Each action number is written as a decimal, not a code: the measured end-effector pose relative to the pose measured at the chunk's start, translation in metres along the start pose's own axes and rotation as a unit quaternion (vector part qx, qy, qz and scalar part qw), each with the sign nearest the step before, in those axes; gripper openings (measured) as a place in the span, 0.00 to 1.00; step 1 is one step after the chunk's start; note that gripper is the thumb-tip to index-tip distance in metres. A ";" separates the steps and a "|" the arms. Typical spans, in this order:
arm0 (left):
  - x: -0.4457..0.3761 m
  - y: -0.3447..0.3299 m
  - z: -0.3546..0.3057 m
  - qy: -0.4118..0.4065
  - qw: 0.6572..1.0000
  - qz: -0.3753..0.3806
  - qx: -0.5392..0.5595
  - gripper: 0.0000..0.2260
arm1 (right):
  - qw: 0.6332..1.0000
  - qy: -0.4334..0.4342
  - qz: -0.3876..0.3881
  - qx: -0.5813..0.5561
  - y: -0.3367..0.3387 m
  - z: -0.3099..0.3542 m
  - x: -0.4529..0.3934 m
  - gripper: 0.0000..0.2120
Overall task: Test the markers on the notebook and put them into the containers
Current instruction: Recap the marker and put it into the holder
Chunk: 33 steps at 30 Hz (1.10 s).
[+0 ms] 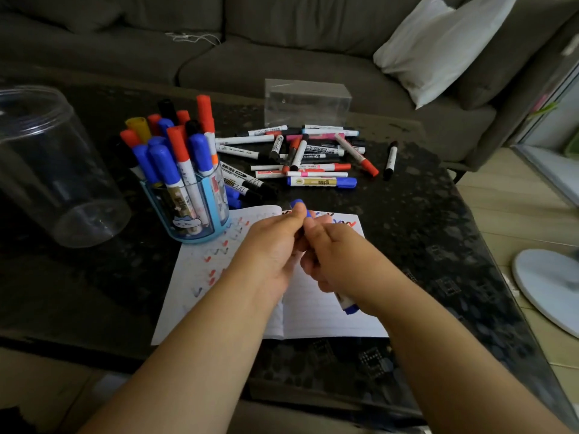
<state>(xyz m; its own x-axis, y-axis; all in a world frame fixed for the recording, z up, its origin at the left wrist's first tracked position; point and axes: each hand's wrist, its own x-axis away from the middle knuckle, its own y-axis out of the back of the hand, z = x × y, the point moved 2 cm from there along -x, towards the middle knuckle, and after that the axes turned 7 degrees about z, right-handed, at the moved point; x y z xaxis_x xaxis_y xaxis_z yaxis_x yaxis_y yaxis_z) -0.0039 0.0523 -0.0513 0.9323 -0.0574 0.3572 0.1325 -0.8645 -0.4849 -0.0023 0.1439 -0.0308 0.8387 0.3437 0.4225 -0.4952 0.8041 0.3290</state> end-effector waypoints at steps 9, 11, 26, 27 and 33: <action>0.017 -0.007 -0.009 0.013 0.979 0.183 0.093 0.14 | 0.748 -0.016 0.310 -0.586 0.003 -0.004 0.008 0.18; 0.017 -0.007 -0.009 -0.010 0.983 0.163 0.083 0.12 | 0.773 -0.009 0.286 -0.567 0.001 -0.001 0.010 0.19; 0.003 -0.008 0.003 0.054 0.998 0.032 0.013 0.12 | 0.999 0.026 0.029 0.020 0.005 0.000 0.010 0.18; 0.002 -0.008 0.004 0.053 0.998 0.028 0.009 0.12 | 0.997 0.048 0.018 0.056 0.006 -0.001 0.009 0.17; 0.007 -0.007 0.003 0.031 0.998 0.041 -0.045 0.14 | 0.997 0.026 0.034 -0.062 0.010 -0.008 0.007 0.19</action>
<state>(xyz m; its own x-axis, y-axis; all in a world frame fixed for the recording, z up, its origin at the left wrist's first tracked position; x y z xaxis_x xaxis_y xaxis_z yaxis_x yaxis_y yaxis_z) 0.0026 0.0592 -0.0480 0.9154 -0.1588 0.3700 0.0232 -0.8967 -0.4420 0.0007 0.1583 -0.0316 0.8170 0.4211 0.3940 -0.5216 0.8309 0.1937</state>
